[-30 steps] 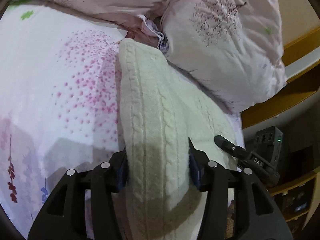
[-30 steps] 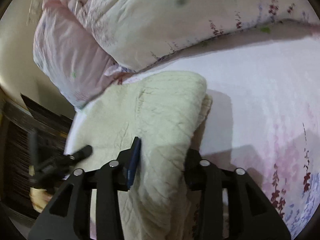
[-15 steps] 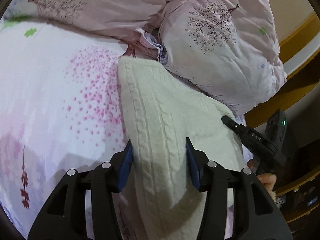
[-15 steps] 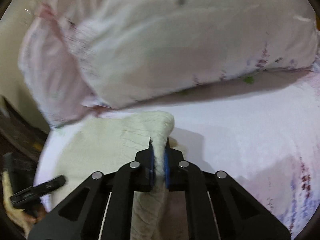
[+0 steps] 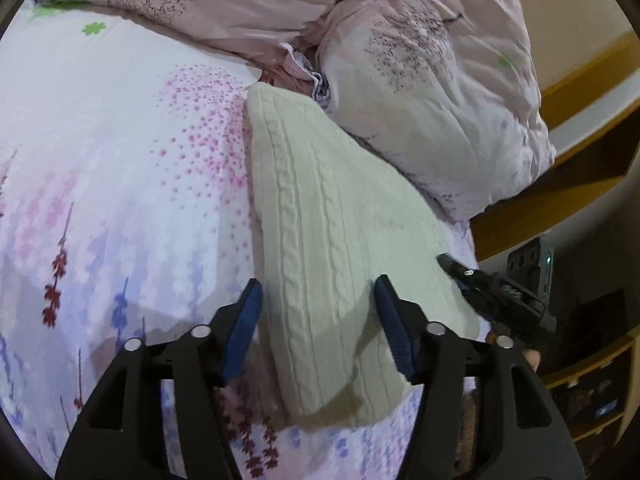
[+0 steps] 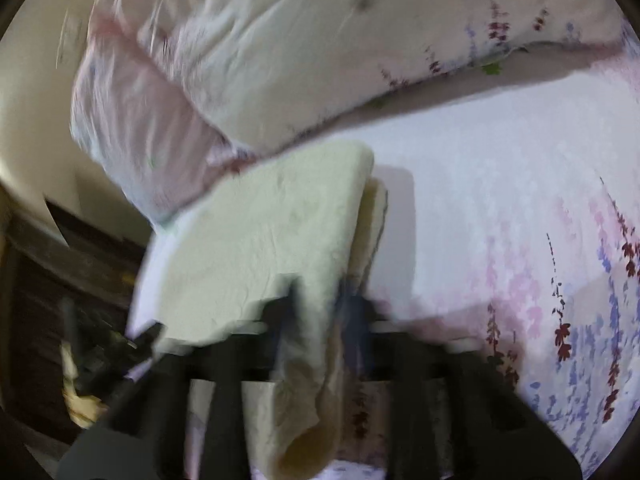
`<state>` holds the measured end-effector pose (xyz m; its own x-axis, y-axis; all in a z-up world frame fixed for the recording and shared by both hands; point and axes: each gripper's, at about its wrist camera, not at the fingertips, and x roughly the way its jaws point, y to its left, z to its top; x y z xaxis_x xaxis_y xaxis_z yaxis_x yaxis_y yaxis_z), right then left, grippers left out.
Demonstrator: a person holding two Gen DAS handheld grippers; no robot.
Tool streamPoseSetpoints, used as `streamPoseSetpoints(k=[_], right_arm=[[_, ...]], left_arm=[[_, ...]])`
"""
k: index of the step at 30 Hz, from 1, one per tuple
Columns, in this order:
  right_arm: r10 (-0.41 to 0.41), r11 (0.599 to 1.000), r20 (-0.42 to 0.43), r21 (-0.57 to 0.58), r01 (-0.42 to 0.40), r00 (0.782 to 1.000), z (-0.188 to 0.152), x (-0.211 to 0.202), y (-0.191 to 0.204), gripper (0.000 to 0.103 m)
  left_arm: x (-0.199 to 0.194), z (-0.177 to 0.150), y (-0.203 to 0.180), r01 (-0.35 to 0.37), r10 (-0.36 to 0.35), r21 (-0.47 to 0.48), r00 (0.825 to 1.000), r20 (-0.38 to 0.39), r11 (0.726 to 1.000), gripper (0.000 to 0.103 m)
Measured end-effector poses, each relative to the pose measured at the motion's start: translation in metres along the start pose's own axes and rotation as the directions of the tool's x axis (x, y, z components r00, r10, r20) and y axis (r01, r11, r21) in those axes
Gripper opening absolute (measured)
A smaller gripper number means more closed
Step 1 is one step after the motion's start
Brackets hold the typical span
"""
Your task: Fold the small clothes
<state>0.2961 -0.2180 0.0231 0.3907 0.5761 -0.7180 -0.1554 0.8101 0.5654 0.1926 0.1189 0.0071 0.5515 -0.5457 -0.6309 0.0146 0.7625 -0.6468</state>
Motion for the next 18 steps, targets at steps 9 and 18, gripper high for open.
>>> streamPoseSetpoints(k=[9, 18], right_arm=[[-0.037, 0.998, 0.048, 0.048, 0.034, 0.998, -0.013, -0.016, 0.001, 0.025], [0.03, 0.999, 0.006, -0.039, -0.029, 1.0, -0.068, -0.048, 0.01, 0.009]], left_arm=[[-0.004, -0.008, -0.007, -0.06, 0.059, 0.034, 0.998, 0.025, 0.998, 0.054], [-0.021, -0.044, -0.017, -0.036, 0.036, 0.062, 0.999, 0.001, 0.997, 0.04]])
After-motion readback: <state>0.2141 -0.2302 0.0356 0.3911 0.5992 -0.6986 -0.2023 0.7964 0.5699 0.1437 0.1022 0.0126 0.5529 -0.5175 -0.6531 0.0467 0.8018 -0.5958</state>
